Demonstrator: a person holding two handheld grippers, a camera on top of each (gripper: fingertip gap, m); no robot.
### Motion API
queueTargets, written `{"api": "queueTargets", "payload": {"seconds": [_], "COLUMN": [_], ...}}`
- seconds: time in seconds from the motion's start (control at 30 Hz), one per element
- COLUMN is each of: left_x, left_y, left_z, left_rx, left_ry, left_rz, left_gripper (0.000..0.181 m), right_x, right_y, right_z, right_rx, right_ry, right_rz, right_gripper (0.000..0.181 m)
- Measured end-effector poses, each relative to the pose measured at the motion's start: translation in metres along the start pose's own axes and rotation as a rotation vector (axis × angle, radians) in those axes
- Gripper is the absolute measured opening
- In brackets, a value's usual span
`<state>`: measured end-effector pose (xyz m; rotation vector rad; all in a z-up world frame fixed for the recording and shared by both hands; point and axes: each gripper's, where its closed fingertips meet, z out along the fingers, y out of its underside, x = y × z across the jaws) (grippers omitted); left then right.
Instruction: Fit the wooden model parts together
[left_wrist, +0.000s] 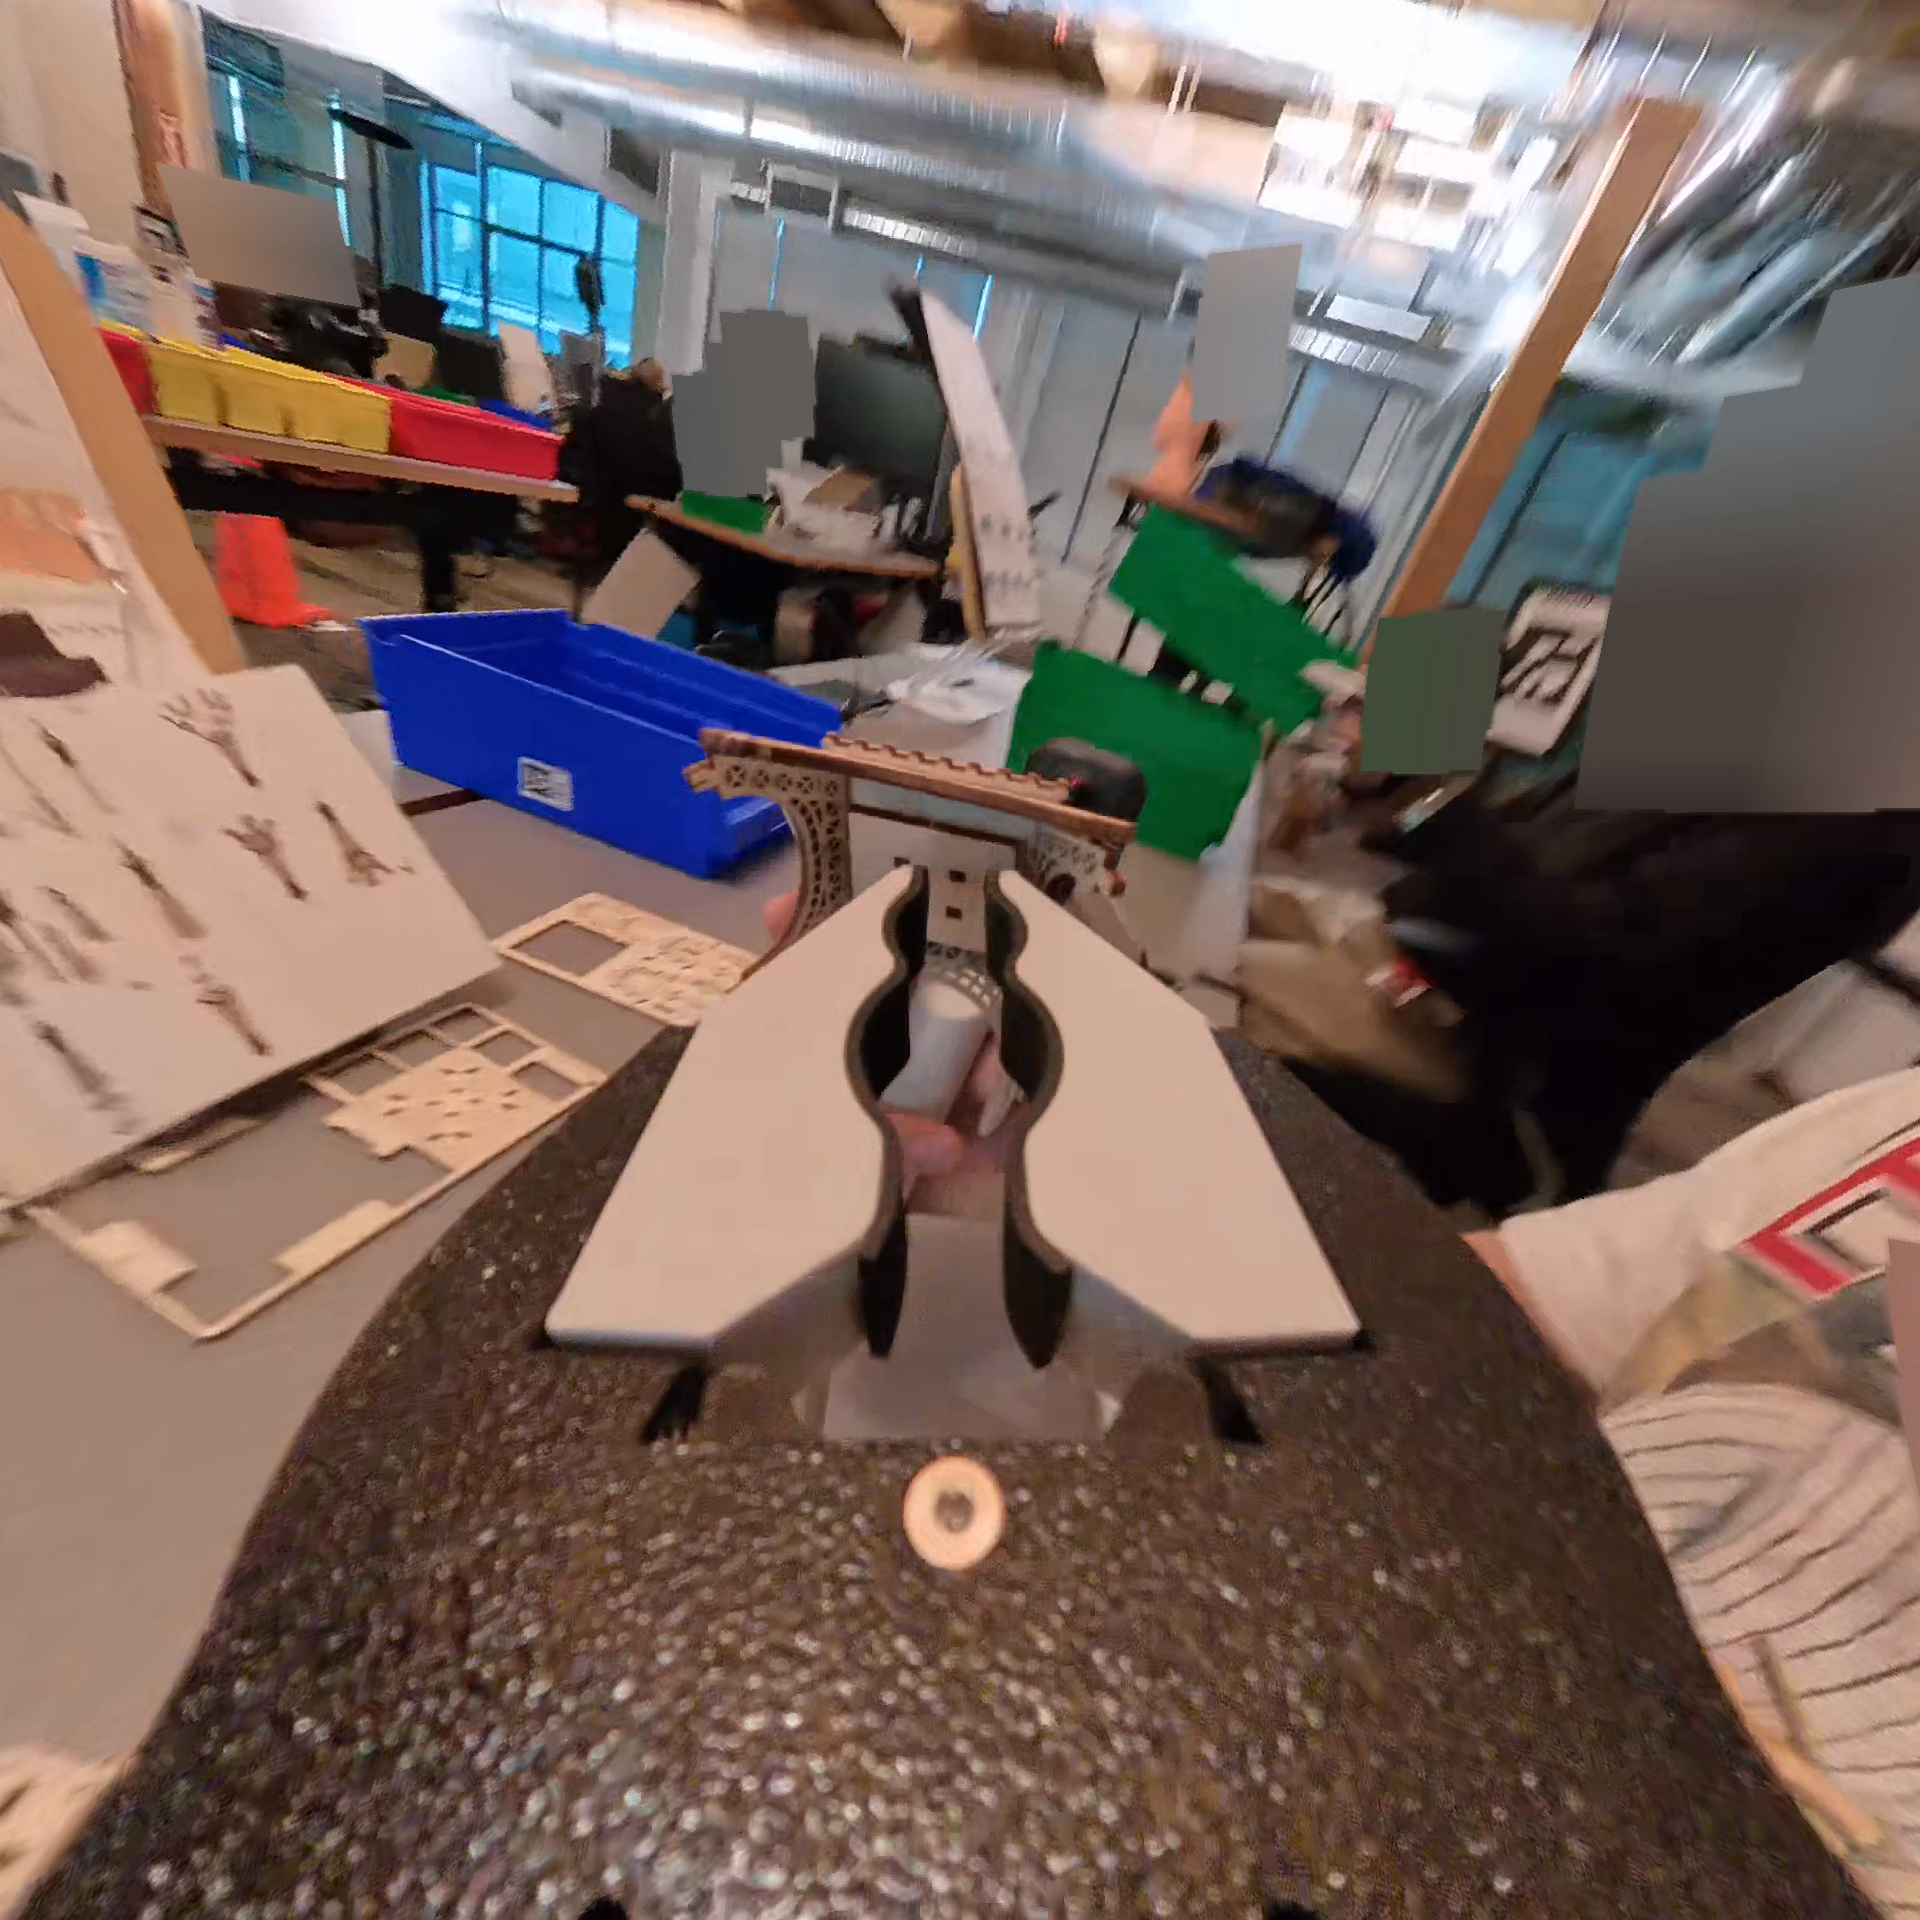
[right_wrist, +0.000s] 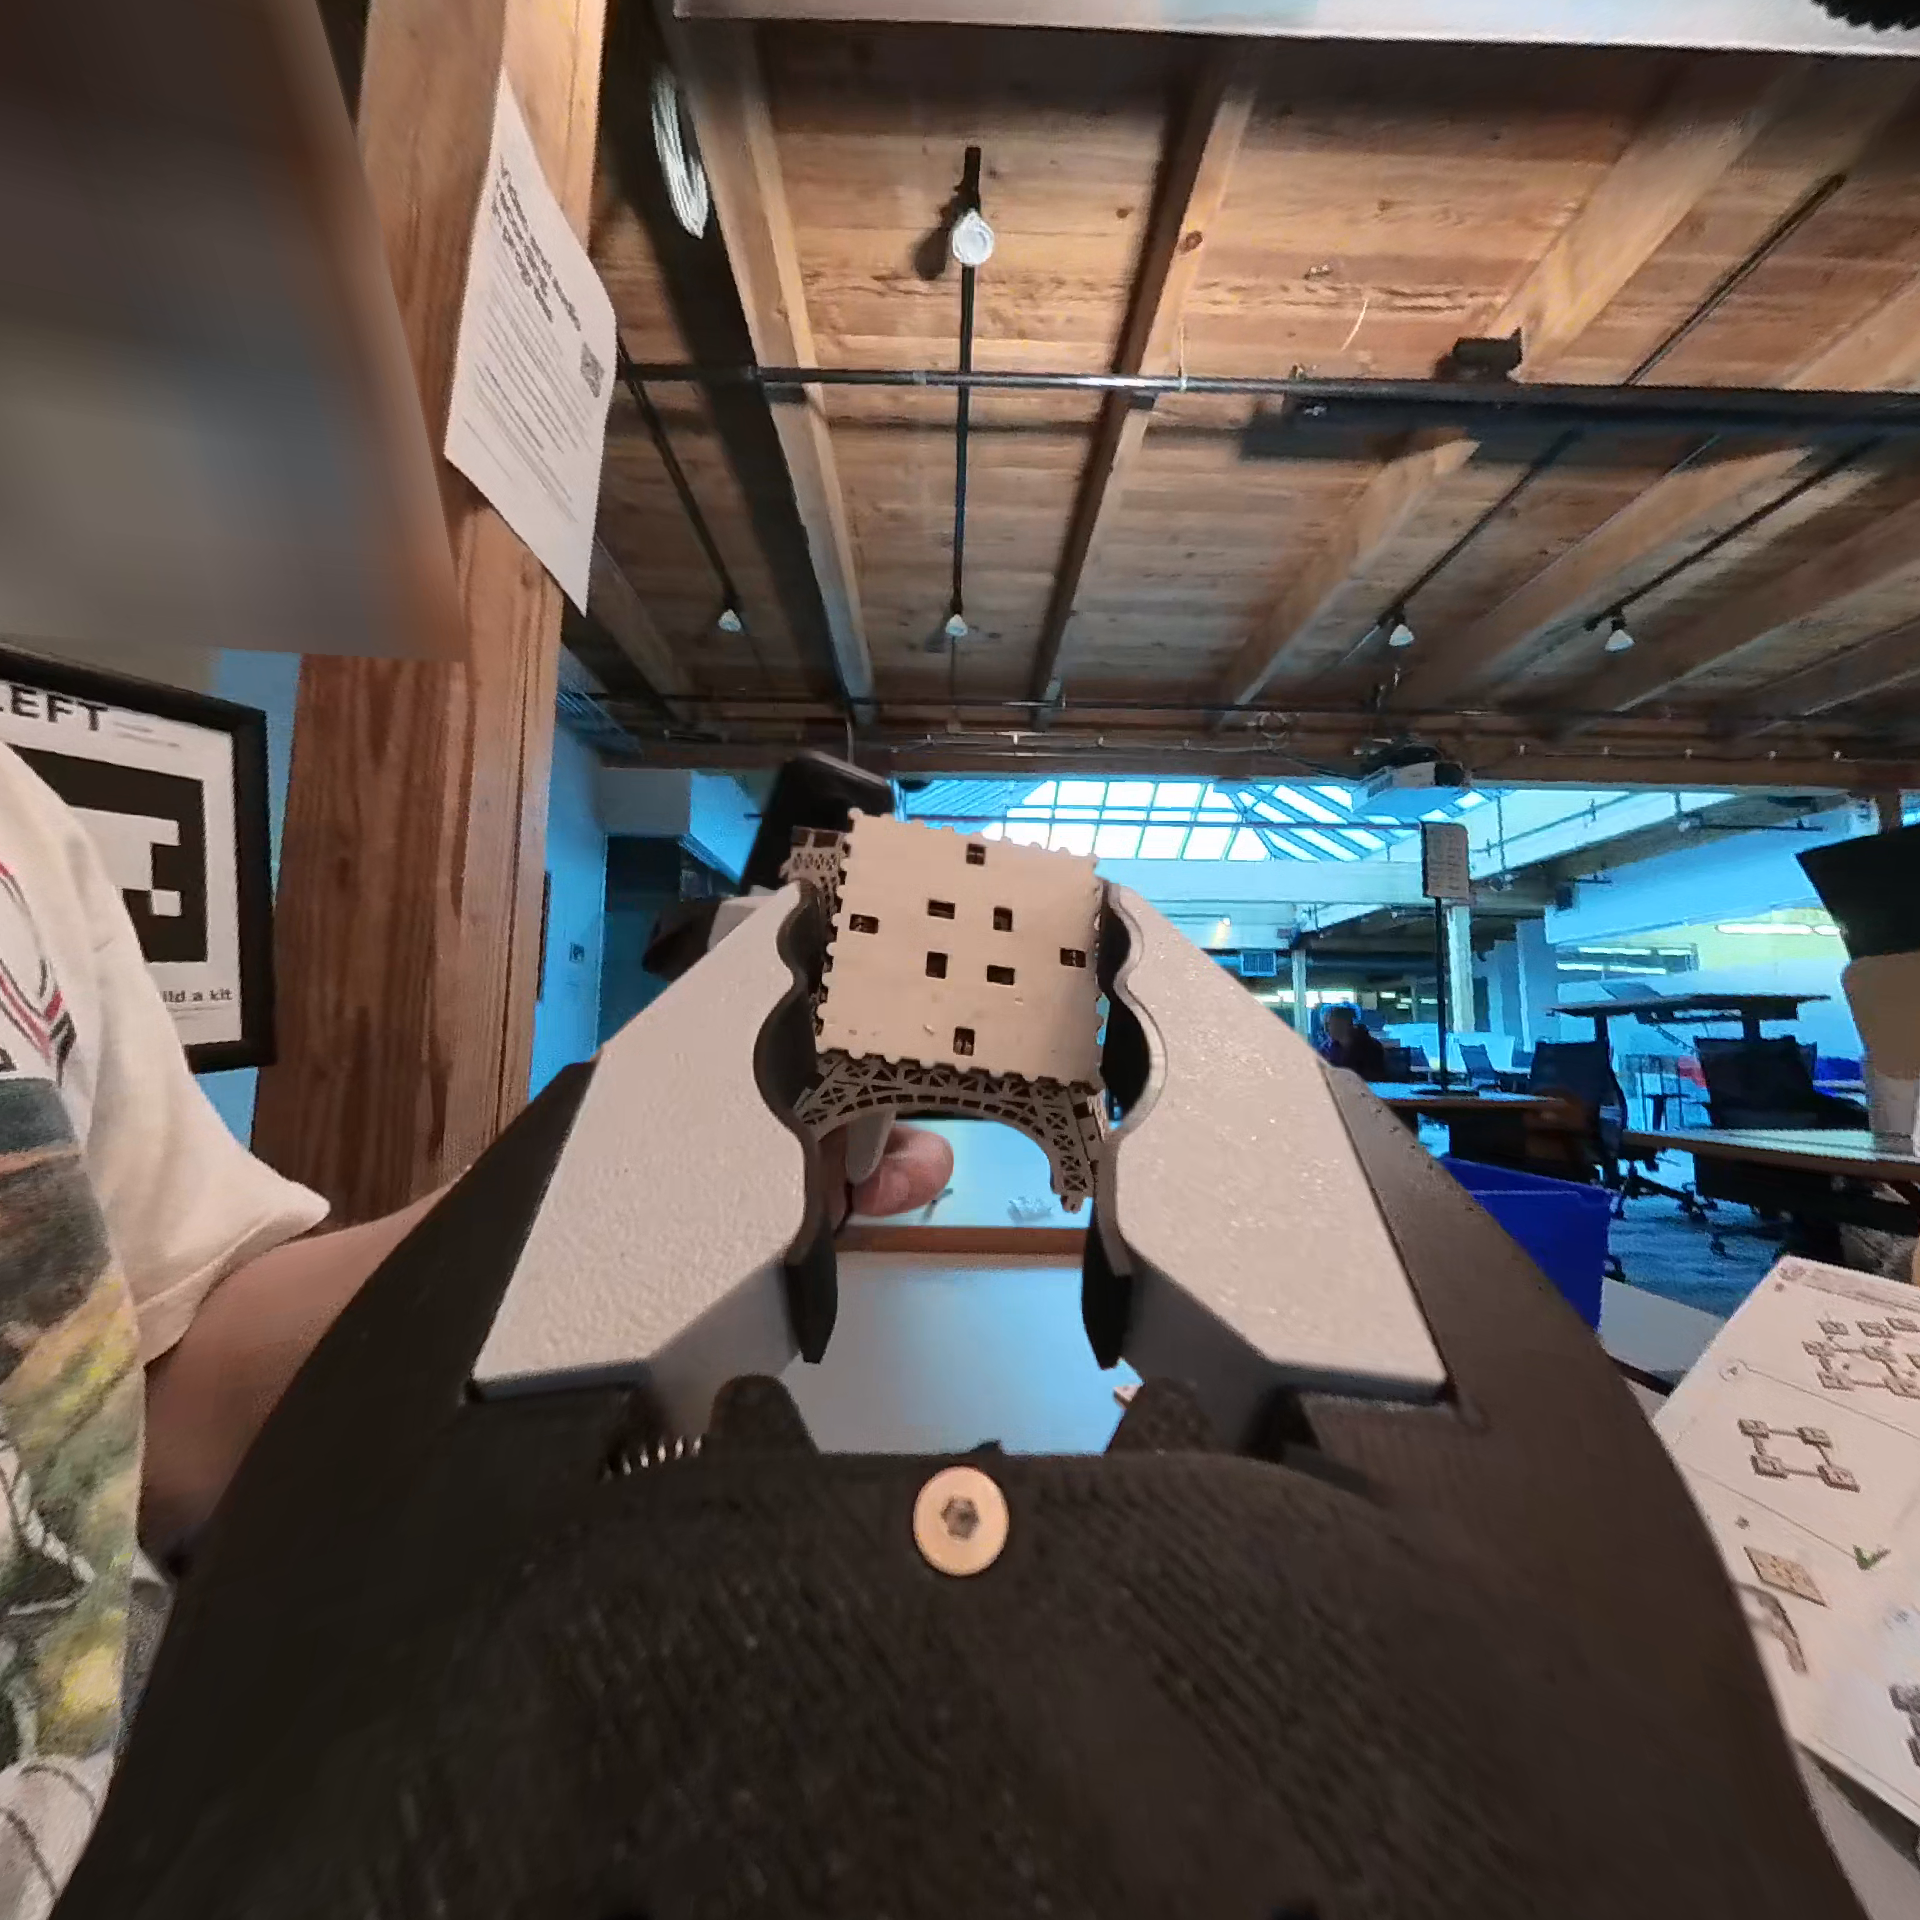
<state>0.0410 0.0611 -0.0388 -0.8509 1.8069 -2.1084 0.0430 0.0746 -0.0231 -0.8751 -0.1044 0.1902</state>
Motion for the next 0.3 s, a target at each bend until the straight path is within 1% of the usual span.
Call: {"api": "queueTargets", "payload": {"seconds": [0.07, 0.2, 0.27, 0.3], "left_x": [-0.003, -0.009, -0.008, -0.007], "left_y": [0.001, 0.004, 0.003, 0.002], "left_z": [-0.002, -0.010, -0.014, -0.015], "left_rx": [0.055, 0.142, 0.175, 0.191], "left_ry": [0.058, 0.146, 0.193, 0.215], "left_rz": [-0.093, -0.244, -0.295, -0.315], "left_gripper": [0.007, 0.006, 0.000, 0.000], "right_x": [-0.001, 0.000, 0.001, 0.000], "right_y": [0.005, 0.016, 0.020, 0.021], "right_z": [0.001, 0.004, 0.007, 0.008], "right_rx": [-0.034, -0.134, -0.191, -0.212], "right_ry": [0.001, 0.036, 0.059, 0.069], "right_rz": [-0.027, -0.161, -0.244, -0.297], "right_gripper": [0.051, 0.051, 0.051, 0.051]}}
